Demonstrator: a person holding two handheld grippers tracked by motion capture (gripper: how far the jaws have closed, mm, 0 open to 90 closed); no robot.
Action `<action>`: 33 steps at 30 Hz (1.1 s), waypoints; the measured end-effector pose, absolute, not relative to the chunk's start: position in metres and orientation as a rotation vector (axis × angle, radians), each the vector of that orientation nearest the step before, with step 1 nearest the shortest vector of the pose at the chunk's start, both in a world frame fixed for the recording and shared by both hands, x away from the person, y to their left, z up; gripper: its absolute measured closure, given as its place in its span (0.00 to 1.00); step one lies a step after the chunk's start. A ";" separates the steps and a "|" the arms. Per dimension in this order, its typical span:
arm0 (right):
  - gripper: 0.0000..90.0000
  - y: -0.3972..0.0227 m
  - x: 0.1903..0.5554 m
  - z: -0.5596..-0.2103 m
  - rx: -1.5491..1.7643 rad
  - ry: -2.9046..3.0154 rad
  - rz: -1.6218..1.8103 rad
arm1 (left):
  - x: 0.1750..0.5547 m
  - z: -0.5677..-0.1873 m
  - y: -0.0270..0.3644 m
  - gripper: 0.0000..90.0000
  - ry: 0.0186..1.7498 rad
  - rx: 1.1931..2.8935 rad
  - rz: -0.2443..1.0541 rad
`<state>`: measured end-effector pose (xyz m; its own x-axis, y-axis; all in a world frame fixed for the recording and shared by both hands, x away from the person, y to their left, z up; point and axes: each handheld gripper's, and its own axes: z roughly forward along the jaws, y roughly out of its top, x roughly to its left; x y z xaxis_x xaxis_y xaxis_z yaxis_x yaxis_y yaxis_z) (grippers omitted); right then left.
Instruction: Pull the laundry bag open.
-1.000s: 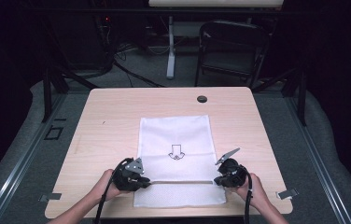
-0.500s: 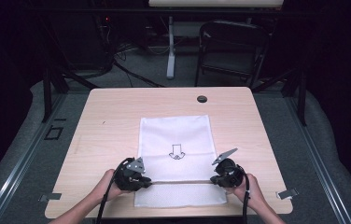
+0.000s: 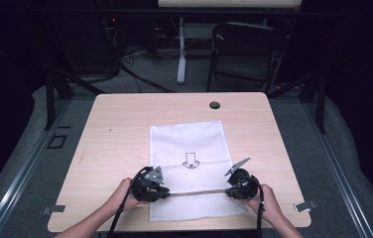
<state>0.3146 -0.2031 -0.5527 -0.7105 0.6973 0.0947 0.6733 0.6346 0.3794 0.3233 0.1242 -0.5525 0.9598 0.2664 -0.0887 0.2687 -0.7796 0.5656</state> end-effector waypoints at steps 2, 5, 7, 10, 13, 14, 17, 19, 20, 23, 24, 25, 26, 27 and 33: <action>1.00 -0.204 0.314 -0.554 1.177 2.780 0.634 | 0.324 -0.553 0.125 0.90 0.378 2.505 -0.004; 1.00 -0.204 0.313 -0.553 1.191 2.769 0.611 | 0.326 -0.554 0.128 0.90 0.384 2.510 -0.007; 1.00 -0.206 0.314 -0.553 1.202 2.767 0.615 | 0.326 -0.554 0.130 0.90 0.385 2.517 -0.006; 1.00 -0.208 0.315 -0.553 1.221 2.772 0.619 | 0.328 -0.554 0.133 0.90 0.396 2.511 -0.014; 1.00 -0.208 0.316 -0.553 1.229 2.777 0.628 | 0.328 -0.554 0.133 0.90 0.390 2.514 -0.015; 1.00 -0.208 0.315 -0.553 1.231 2.775 0.627 | 0.328 -0.555 0.133 0.90 0.392 2.509 -0.023; 1.00 -0.208 0.316 -0.554 1.252 2.770 0.632 | 0.328 -0.554 0.135 0.91 0.386 2.510 -0.025; 1.00 -0.209 0.316 -0.554 1.260 2.772 0.653 | 0.327 -0.553 0.136 0.91 0.377 2.503 -0.025; 1.00 -0.209 0.316 -0.554 1.258 2.769 0.648 | 0.327 -0.553 0.137 0.91 0.375 2.510 -0.017; 1.00 -0.211 0.315 -0.554 1.259 2.774 0.660 | 0.327 -0.555 0.146 0.91 0.396 2.510 -0.019; 1.00 -0.212 0.314 -0.555 1.280 2.755 0.670 | 0.328 -0.555 0.148 0.91 0.397 2.515 -0.018; 1.00 -0.213 0.315 -0.554 1.278 2.768 0.659 | 0.328 -0.554 0.150 0.91 0.400 2.513 -0.016; 1.00 -0.214 0.315 -0.554 1.269 2.773 0.647 | 0.328 -0.555 0.152 0.91 0.405 2.507 -0.017; 1.00 -0.213 0.315 -0.554 1.287 2.763 0.660 | 0.328 -0.554 0.154 0.91 0.407 2.514 -0.015; 1.00 -0.212 0.315 -0.554 1.258 2.767 0.642 | 0.328 -0.553 0.160 0.91 0.418 2.508 -0.014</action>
